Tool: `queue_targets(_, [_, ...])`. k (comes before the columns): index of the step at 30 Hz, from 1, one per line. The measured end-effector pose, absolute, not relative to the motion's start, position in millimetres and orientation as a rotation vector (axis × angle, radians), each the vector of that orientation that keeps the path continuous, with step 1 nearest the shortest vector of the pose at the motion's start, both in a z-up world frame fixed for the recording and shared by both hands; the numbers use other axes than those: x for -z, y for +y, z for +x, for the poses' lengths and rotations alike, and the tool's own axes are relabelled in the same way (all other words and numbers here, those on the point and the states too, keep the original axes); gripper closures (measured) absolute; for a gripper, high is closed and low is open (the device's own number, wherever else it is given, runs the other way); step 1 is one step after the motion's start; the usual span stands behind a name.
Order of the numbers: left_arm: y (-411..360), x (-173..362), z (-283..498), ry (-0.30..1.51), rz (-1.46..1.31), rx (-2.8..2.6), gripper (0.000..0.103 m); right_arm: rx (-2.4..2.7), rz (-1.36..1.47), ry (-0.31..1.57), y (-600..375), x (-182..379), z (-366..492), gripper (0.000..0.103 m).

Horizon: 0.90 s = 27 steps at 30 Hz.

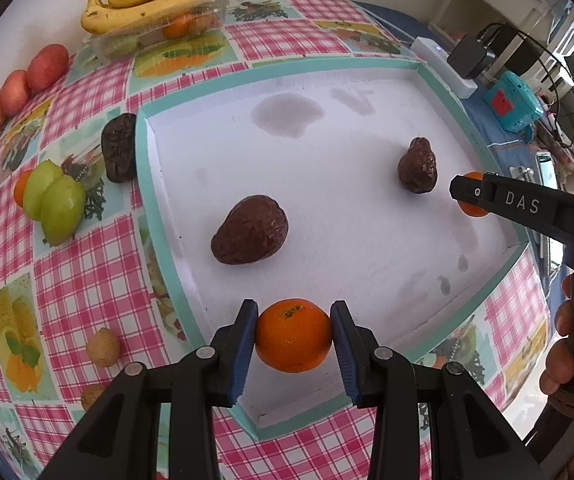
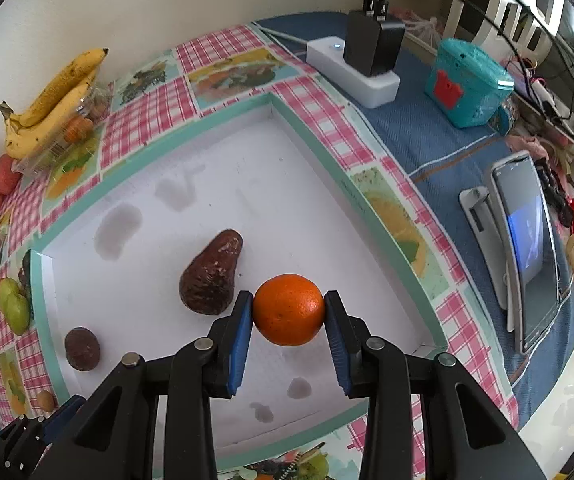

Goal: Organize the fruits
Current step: 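Carry both oranges into the white tray and open both tools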

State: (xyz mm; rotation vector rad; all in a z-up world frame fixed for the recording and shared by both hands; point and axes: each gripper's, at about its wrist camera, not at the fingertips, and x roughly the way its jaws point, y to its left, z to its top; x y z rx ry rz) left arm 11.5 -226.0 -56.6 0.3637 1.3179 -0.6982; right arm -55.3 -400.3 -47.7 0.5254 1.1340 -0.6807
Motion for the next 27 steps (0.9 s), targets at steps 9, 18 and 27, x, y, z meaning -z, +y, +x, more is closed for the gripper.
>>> queue_targets(9, [-229.6, 65.3, 13.5, 1.33, 0.373, 0.688, 0.063, 0.675, 0.531, 1.169, -399.2, 58.5, -52.8, 0.066])
queue_targets(18, [-227.5, 65.8, 14.9, 1.331, 0.373, 0.688, 0.062, 0.674, 0.532, 1.186, -398.7, 62.8, -51.1, 0.066])
queue_targets(27, [-231.0, 60.8, 14.6, 1.324, 0.362, 0.69, 0.041, 0.677, 0.514, 1.195, -398.9, 65.4, -49.0, 0.059])
